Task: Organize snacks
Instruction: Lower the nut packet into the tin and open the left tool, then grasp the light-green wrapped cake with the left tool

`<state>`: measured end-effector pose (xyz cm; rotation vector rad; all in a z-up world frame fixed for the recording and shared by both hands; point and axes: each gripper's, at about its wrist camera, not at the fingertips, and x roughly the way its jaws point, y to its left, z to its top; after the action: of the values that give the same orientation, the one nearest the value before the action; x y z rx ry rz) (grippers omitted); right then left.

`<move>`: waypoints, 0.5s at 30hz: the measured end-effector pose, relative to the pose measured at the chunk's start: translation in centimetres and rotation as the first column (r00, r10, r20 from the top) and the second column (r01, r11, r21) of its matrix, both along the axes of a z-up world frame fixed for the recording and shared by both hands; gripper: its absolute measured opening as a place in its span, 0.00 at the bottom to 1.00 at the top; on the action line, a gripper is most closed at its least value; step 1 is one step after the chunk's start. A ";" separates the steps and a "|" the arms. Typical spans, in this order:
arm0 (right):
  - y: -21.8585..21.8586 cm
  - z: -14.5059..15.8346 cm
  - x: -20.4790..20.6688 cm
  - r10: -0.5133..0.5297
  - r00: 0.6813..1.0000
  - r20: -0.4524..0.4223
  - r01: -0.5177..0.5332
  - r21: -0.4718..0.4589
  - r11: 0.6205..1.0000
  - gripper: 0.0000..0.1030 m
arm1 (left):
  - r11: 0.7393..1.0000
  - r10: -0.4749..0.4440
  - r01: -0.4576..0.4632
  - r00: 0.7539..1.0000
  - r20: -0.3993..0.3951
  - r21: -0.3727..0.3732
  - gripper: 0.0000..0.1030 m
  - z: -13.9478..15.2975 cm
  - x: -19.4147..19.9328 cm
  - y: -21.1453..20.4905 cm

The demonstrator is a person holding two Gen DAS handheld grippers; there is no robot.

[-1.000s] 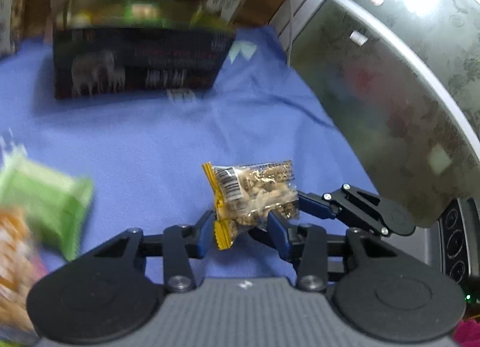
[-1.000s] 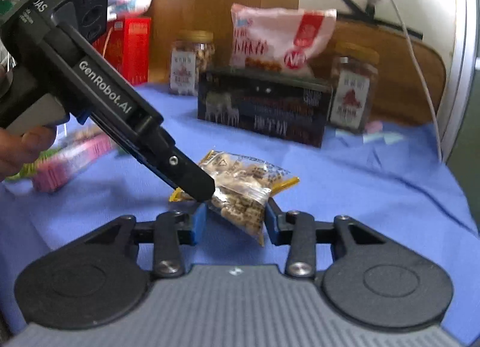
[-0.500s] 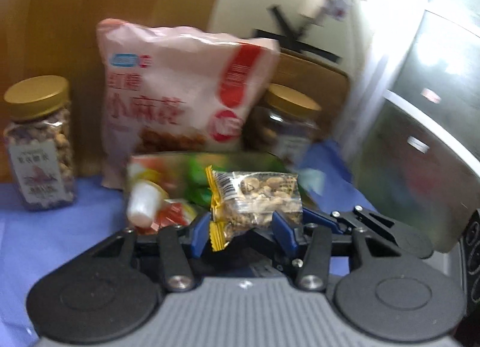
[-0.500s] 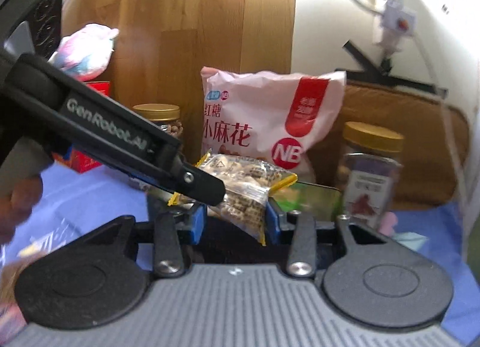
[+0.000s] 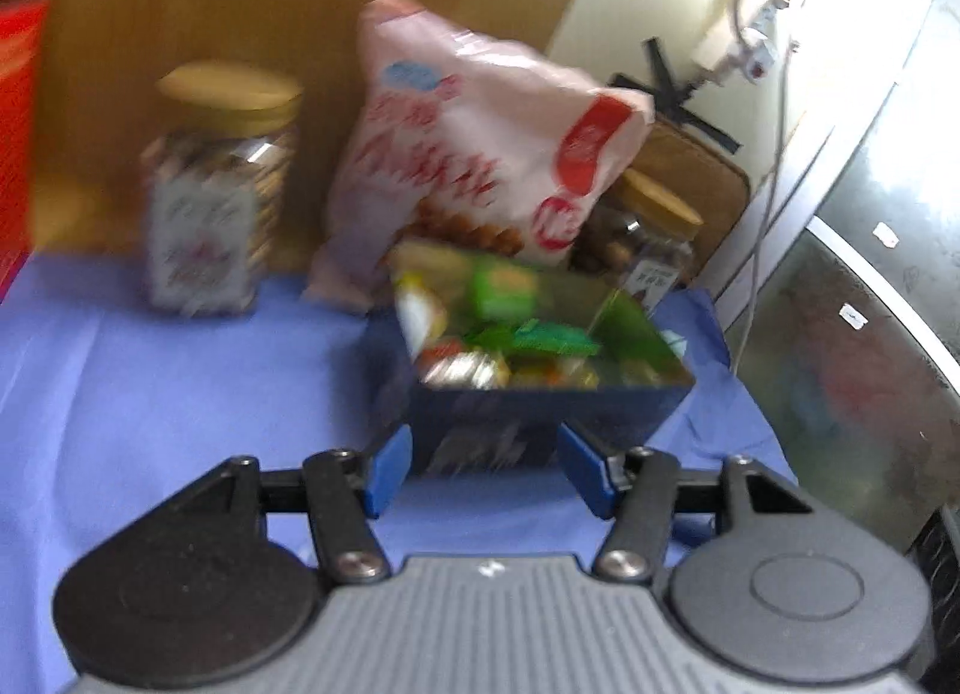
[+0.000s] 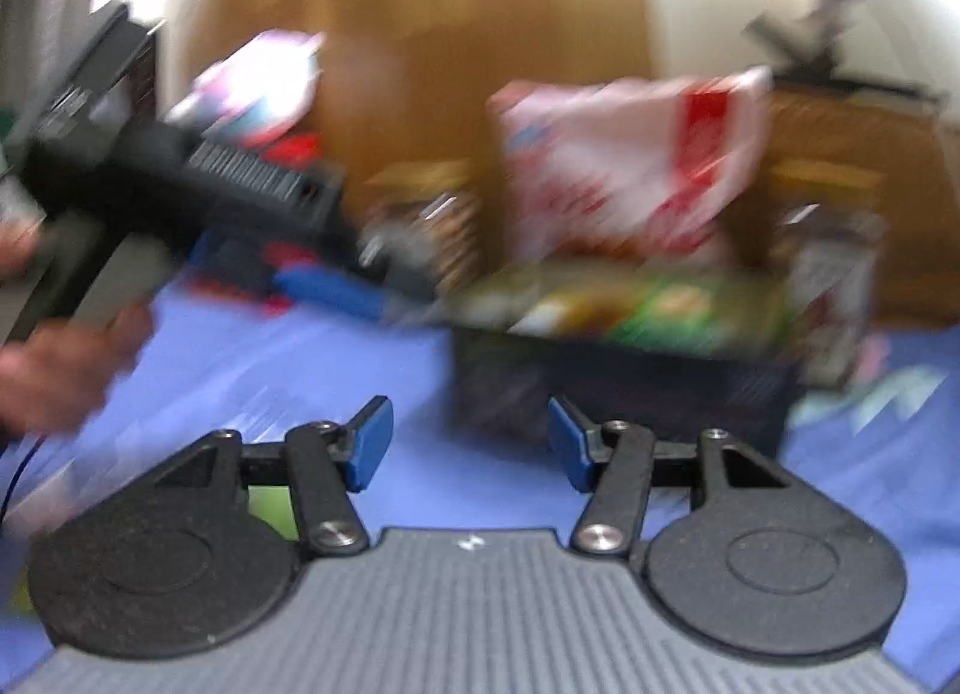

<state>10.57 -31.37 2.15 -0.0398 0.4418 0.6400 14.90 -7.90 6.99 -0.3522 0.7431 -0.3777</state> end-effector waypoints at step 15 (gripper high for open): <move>6.0 -1.9 -1.5 0.148 0.980 -0.132 -0.163 -0.109 0.981 0.63 | 0.993 0.115 -0.113 0.991 -0.075 0.030 0.62 -3.2 -3.4 3.2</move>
<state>9.10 -25.33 0.27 -0.1506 0.6011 0.7719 11.48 -4.67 3.79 -0.3847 0.7984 -0.2478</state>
